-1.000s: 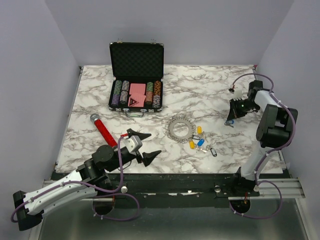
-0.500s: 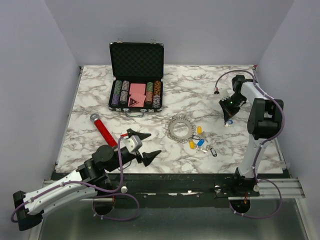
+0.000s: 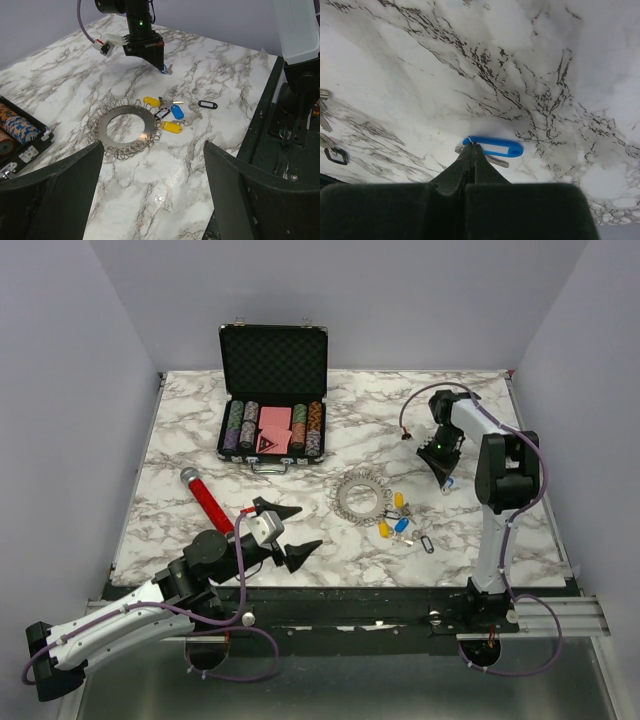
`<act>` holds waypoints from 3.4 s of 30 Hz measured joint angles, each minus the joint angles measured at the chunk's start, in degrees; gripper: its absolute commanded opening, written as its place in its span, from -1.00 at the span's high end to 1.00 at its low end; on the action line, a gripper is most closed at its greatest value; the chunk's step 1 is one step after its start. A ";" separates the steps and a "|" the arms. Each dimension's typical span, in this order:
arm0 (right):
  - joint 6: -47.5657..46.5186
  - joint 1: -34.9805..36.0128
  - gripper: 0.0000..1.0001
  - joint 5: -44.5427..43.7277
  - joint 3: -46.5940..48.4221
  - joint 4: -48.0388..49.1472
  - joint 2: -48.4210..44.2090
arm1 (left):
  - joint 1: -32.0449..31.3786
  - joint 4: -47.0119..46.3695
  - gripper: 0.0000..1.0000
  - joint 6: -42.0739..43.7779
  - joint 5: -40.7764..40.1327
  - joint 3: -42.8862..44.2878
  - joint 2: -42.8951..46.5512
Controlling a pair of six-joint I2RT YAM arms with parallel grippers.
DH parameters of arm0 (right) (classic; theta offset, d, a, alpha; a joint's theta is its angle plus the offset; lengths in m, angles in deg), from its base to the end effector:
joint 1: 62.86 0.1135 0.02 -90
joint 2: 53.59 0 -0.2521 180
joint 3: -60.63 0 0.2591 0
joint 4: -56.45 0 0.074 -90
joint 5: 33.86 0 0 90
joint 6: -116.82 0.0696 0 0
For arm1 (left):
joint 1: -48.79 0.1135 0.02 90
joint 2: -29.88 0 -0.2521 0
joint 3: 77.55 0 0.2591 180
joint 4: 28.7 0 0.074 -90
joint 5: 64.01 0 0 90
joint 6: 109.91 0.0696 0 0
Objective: Put the keys on the keyring
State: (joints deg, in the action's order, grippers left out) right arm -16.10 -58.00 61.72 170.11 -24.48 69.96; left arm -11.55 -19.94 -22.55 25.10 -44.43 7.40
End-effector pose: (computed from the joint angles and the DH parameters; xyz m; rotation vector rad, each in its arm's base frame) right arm 0.3962 0.0405 0.1179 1.2435 -2.8236 -0.1861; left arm 0.0926 -0.1604 0.2624 0.7617 1.4092 -0.8540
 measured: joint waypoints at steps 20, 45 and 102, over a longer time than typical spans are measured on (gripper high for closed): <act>-0.09 0.81 0.40 -0.79 1.97 -1.36 0.79 | 0.00 0.02 -0.79 -0.02 -0.02 -0.26 0.33; 10.97 -1.44 -1.00 47.65 -27.65 27.58 -33.73 | 5.40 -1.33 -0.97 -12.76 -0.59 -0.83 -2.43; -3.82 3.26 -0.60 50.60 -43.19 30.97 -39.89 | 27.69 -7.08 -0.41 -41.40 16.44 1.64 -34.01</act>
State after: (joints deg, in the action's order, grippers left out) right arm -19.92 -54.74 112.32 126.92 6.49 30.07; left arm 16.15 -27.02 -63.94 41.54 -42.80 -26.61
